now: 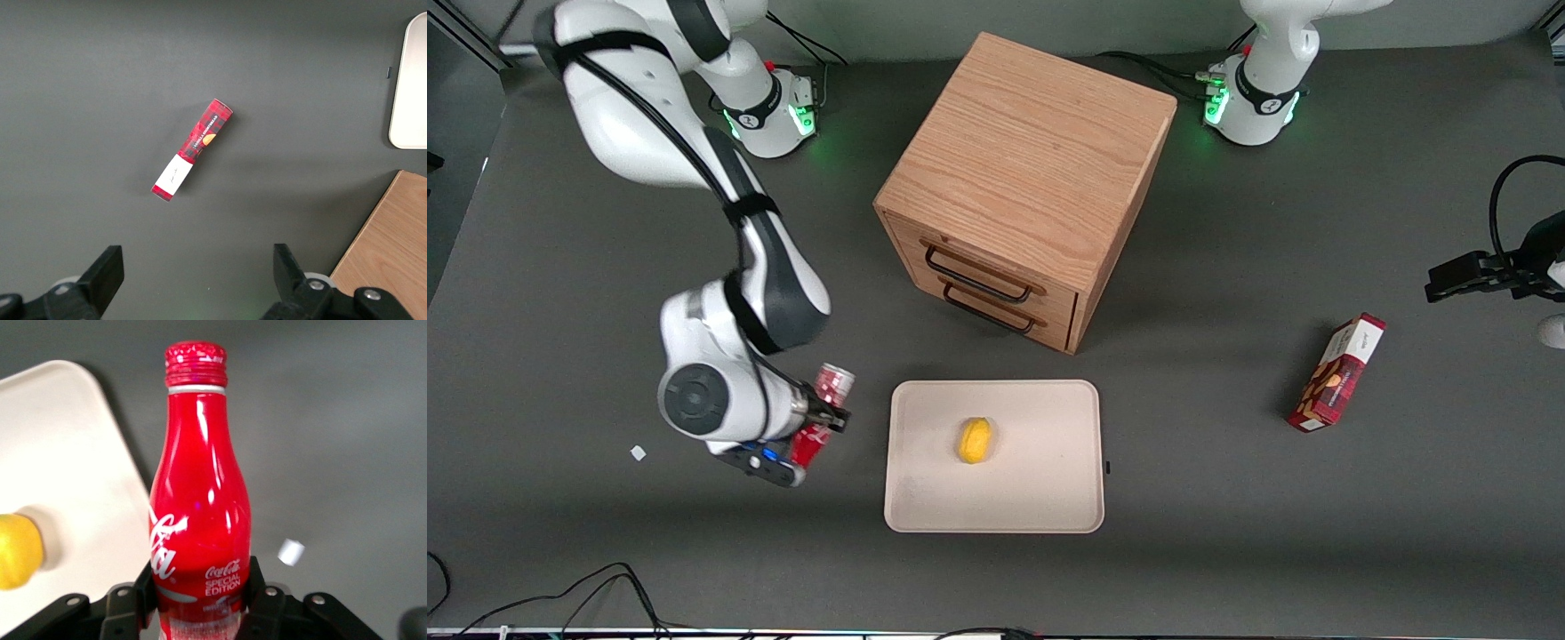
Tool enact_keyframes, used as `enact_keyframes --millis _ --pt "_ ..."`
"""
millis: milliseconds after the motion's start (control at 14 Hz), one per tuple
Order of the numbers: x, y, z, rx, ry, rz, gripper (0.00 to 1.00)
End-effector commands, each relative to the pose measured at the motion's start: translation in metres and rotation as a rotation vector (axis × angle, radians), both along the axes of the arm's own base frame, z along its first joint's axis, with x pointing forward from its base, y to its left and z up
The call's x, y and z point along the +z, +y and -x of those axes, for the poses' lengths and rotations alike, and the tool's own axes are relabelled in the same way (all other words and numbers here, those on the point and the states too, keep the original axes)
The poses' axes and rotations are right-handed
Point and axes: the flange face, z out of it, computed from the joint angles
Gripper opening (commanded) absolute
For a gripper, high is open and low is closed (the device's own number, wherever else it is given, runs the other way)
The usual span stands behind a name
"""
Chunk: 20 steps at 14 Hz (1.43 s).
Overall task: Place coke bottle on tray
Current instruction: 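Lift the bottle and carry it over the white tray, then lower the bottle upright onto the tray beside the lemon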
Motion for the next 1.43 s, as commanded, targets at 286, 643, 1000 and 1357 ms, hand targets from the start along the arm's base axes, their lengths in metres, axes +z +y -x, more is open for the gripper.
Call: enact_keyframes --millis 286,643,1000,1357 --pt "-0.045 0.057 -0.017 0.259 -0.126 -0.045 0.0" --pt "-0.066 0.068 -0.016 0.297 -0.151 -0.044 0.0" --pt "-0.083 0.078 -0.012 0.31 -0.164 -0.042 0.0" --pt "-0.088 0.076 -0.013 0.311 -0.162 -0.04 0.52"
